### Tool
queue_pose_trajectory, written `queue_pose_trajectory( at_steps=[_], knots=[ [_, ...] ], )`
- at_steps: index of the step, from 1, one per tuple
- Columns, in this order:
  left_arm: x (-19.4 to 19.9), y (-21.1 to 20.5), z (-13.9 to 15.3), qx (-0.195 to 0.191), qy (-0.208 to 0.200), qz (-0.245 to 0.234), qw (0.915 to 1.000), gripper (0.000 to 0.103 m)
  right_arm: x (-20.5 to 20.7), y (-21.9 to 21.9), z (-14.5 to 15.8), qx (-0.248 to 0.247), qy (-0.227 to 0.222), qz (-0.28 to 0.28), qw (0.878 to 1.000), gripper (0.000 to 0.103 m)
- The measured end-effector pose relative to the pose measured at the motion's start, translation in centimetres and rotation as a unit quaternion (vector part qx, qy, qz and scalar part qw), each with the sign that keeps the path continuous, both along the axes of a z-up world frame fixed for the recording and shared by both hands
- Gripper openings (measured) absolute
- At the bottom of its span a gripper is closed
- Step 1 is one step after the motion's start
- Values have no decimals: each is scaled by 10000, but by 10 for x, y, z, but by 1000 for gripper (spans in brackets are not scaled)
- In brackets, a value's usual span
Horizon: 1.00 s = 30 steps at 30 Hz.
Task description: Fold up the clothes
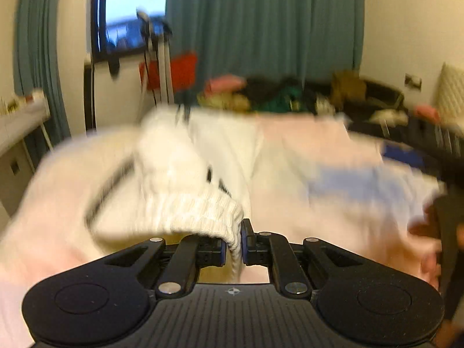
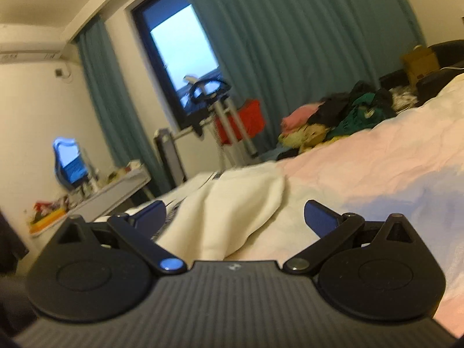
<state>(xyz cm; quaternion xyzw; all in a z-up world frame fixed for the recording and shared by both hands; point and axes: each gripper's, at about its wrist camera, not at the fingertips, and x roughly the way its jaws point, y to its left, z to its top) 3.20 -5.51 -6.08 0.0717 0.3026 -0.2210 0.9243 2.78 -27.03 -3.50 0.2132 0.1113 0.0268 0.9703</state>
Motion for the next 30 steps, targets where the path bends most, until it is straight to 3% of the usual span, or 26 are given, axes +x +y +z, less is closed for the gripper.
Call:
queue_pose_trajectory(
  at_steps=[3, 4, 6, 10, 15, 19, 22, 27, 30],
  knots=[
    [-1, 11, 4, -54, 361, -244, 9990, 20, 5, 14, -5, -141, 207, 202, 9995, 103],
    [-1, 16, 7, -46, 310, -267, 9992, 33, 6, 19, -6, -256, 265, 282, 9989, 103],
    [-1, 27, 12, -12, 116, -257, 9996, 50, 7, 30, -7, -500, 341, 461, 9971, 101],
    [4, 48, 16, 66, -230, 86, 9997, 66, 5, 50, -3, -692, 327, 891, 9931, 81],
    [30, 87, 22, -371, -167, 904, 9951, 69, 4, 86, -4, -1169, 257, 1424, 9825, 66],
    [43, 130, 32, -756, -318, 1607, 9836, 75, 2, 115, -8, -1358, 103, 1943, 9714, 65],
    [55, 145, 39, -722, -336, 1880, 9789, 75, -2, 148, -11, -2017, 0, 2147, 9556, 66],
    [71, 157, 25, -576, -168, 1877, 9804, 75, 9, 174, -27, -2976, 41, 1689, 9396, 64],
    [70, 151, 17, -334, -218, 1742, 9839, 77, 14, 157, -22, -2766, 105, 1122, 9544, 64]
  ],
)
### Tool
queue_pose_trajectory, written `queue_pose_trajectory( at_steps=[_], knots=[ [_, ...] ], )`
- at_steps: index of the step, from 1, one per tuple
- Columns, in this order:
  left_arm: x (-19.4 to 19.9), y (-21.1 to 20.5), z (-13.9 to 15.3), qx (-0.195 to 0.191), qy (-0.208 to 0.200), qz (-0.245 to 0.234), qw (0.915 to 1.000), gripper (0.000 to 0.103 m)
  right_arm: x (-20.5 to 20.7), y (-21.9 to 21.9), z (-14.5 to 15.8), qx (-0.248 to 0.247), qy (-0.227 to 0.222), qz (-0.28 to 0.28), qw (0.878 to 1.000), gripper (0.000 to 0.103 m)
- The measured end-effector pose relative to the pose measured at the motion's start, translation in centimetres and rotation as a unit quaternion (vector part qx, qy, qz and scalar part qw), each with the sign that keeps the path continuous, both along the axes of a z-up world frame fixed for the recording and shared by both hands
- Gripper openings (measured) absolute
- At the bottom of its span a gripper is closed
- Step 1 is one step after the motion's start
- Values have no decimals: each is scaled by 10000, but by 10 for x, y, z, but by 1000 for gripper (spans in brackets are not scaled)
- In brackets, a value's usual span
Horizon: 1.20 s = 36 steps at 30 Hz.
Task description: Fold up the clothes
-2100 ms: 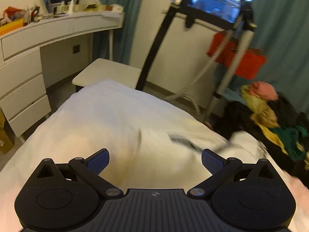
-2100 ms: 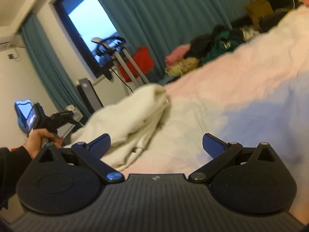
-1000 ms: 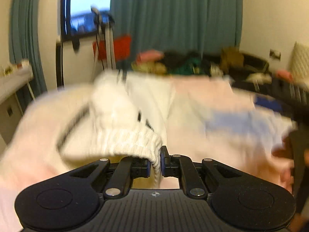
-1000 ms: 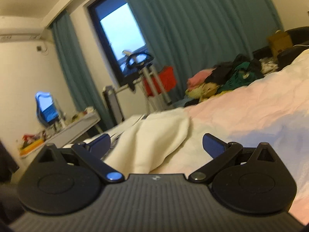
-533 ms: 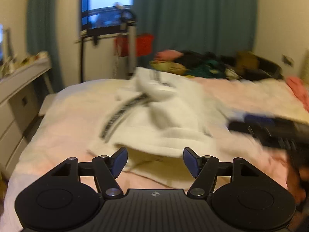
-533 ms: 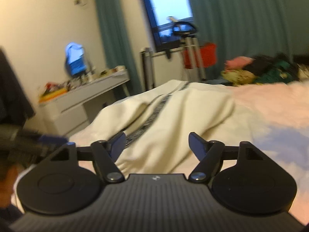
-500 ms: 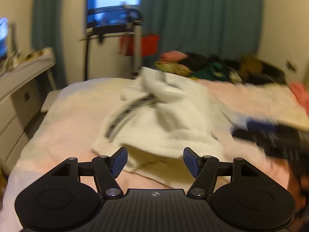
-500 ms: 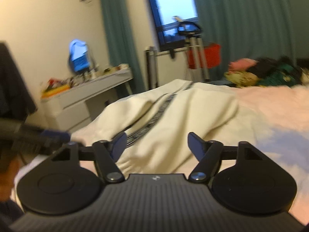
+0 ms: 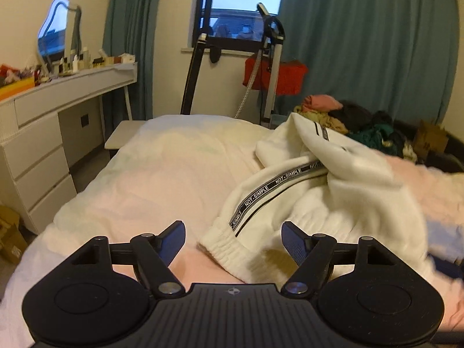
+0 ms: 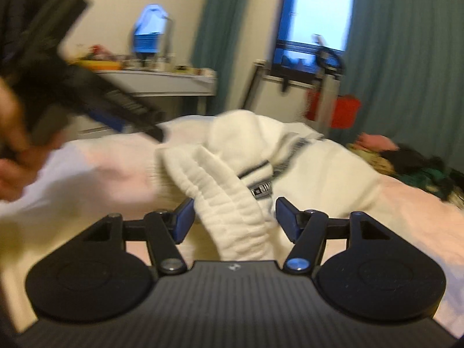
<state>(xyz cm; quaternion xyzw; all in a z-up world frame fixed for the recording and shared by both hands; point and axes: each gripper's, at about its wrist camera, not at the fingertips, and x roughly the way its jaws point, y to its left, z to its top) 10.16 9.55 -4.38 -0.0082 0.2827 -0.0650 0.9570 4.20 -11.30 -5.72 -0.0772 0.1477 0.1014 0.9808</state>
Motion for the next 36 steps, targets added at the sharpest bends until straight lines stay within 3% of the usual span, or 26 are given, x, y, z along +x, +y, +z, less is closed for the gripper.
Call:
queue_pose_trajectory(
  at_steps=[4, 8, 11, 13, 16, 18, 22, 26, 32, 36],
  knots=[
    [-7, -12, -10, 341, -11, -323, 9989, 80, -3, -34, 15, 558, -190, -808, 9950, 64],
    [-18, -32, -18, 927, -36, -830, 9922, 83, -7, -86, 30, 1369, -283, -1553, 9779, 65],
    [-29, -52, -27, 1565, -145, -1243, 9797, 89, -2, -121, 29, 1795, -7, -1927, 9647, 65],
    [-38, -65, -36, 2079, -235, -1517, 9660, 91, 1, -141, 22, 2144, 331, -1971, 9561, 65],
    [-46, -79, -49, 2696, -436, -1659, 9476, 92, -4, -158, 17, 2549, 617, -1777, 9485, 65],
    [-46, -86, -52, 2827, -516, -1601, 9444, 92, -6, -162, 17, 2735, 729, -1510, 9471, 66],
    [-47, -95, -49, 2865, -625, -1529, 9437, 92, -13, -135, 27, 2611, 624, -469, 9621, 66],
    [-45, -91, -40, 2707, -719, -1225, 9521, 93, -16, -96, 28, 1764, 518, 202, 9827, 67],
    [-32, -70, -26, 2216, -465, -593, 9722, 93, -2, -61, 21, 1147, 572, 540, 9903, 68],
    [-26, -57, -21, 1844, -273, -347, 9819, 94, -3, -31, 16, 508, 156, 614, 9967, 70]
  ],
)
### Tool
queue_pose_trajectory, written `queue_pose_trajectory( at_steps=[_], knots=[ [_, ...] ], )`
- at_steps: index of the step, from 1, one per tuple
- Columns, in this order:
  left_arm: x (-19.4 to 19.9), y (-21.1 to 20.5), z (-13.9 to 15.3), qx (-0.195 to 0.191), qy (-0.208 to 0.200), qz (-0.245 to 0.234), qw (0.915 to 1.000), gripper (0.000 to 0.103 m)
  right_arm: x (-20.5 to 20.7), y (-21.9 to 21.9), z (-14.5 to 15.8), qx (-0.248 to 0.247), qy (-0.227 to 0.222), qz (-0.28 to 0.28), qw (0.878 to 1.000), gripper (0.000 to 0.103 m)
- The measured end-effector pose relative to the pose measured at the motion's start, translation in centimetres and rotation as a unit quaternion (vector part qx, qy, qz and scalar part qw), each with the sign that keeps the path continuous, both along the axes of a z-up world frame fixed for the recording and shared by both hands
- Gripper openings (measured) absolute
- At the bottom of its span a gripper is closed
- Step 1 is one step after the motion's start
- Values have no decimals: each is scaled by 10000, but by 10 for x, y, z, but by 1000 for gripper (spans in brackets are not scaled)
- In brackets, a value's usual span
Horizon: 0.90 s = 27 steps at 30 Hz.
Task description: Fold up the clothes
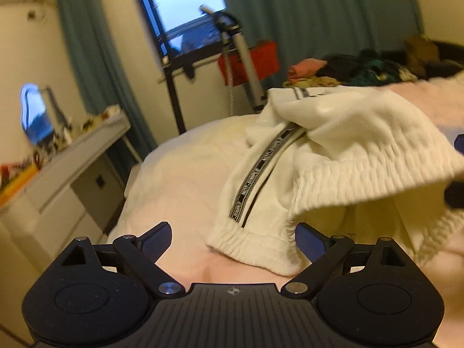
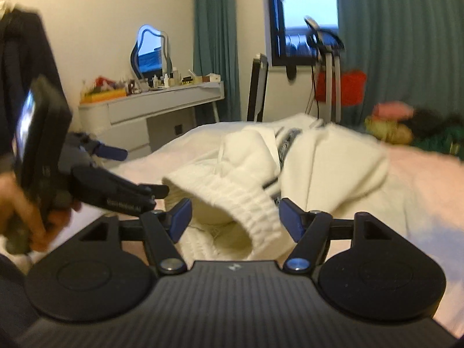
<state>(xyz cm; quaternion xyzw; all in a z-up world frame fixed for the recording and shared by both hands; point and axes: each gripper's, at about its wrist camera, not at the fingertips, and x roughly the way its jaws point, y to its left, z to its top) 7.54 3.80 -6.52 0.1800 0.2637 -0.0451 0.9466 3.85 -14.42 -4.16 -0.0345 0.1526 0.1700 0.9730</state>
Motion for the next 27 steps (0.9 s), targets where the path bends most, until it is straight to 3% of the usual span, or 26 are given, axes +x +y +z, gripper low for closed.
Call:
queue_pose_trajectory(
  at_steps=[3, 7, 8, 10, 11, 14, 20, 27],
  knots=[
    [-2, 3, 2, -115, 42, 54, 9999, 95, 9, 14, -7, -396, -191, -254, 9987, 70],
    [-4, 3, 6, -209, 62, 60, 9997, 97, 17, 6, -17, -323, -143, -593, 9976, 68],
    [-4, 2, 6, -224, 65, 34, 9997, 97, 19, 4, -19, -329, -133, -664, 9972, 63],
    [-4, -2, 8, -224, 35, -54, 9997, 97, 20, -5, -18, -199, -9, -788, 9967, 30],
    [-6, -5, 9, -204, -35, -144, 9997, 97, 19, -11, -16, -33, 56, -828, 9965, 25],
    [-16, -13, 15, -160, -255, -544, 9981, 97, 15, -34, -7, 607, 199, -942, 9935, 20],
    [-41, -32, 16, -201, -348, -1453, 9886, 99, 7, -85, 6, 1791, 395, -1257, 9750, 19],
    [-47, -49, -3, 220, -72, -1819, 9830, 103, 5, -124, 10, 2525, 388, -1567, 9540, 19]
  ],
)
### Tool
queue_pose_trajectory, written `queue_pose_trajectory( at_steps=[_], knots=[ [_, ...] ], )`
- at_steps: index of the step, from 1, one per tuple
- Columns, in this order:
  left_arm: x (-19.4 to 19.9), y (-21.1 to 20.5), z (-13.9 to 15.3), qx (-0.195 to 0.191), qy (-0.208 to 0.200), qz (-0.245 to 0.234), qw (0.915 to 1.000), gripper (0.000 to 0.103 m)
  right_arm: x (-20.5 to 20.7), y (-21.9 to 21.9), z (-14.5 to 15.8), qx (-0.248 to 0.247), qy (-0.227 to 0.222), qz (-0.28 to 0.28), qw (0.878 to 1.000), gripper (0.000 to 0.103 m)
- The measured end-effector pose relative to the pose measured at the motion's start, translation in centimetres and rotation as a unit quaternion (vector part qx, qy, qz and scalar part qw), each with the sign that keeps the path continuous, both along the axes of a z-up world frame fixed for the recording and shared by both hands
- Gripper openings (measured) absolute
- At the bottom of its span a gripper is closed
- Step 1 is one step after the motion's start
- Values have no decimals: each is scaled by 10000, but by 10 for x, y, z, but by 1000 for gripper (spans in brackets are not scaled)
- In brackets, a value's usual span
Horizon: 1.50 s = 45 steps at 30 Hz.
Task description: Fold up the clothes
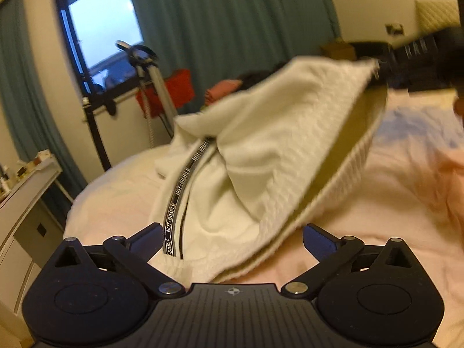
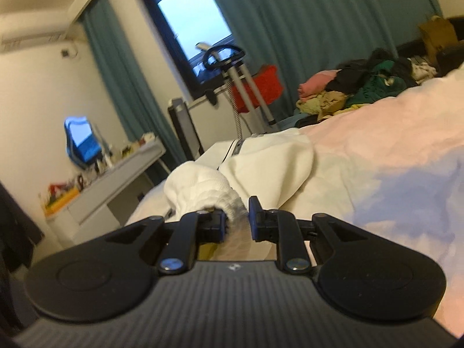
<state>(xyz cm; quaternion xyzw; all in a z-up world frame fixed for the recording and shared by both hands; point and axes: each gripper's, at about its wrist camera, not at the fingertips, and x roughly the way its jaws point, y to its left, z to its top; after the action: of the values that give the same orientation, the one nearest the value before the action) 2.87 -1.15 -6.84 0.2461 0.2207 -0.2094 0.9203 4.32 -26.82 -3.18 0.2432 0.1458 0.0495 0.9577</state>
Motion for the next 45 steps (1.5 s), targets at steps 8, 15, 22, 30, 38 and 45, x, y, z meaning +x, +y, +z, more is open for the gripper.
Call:
queue_pose_trajectory(
  at_steps=[8, 15, 22, 30, 38, 45],
  knots=[
    [5, -11, -28, 955, -310, 298, 9945, 103, -4, -21, 8, 5, -226, -455, 9987, 19],
    [-5, -12, -21, 1250, -1599, 899, 9750, 103, -2, -22, 3, -338, -102, -744, 9966, 19],
    [-6, -21, -58, 2609, -1075, 675, 9570, 102, -4, -5, 4, -941, -177, -750, 9926, 19],
    [-1, -29, -62, 2428, -1114, 875, 9597, 101, -3, -4, -7, -1046, 255, -551, 9927, 20],
    [38, -14, -39, 1608, -962, 1564, 9698, 101, -3, 20, -22, -1808, 828, -458, 9790, 20],
    [34, 44, 22, 57, -1193, 2761, 9537, 103, -21, 42, -26, -1966, 800, -94, 9772, 20]
  ],
)
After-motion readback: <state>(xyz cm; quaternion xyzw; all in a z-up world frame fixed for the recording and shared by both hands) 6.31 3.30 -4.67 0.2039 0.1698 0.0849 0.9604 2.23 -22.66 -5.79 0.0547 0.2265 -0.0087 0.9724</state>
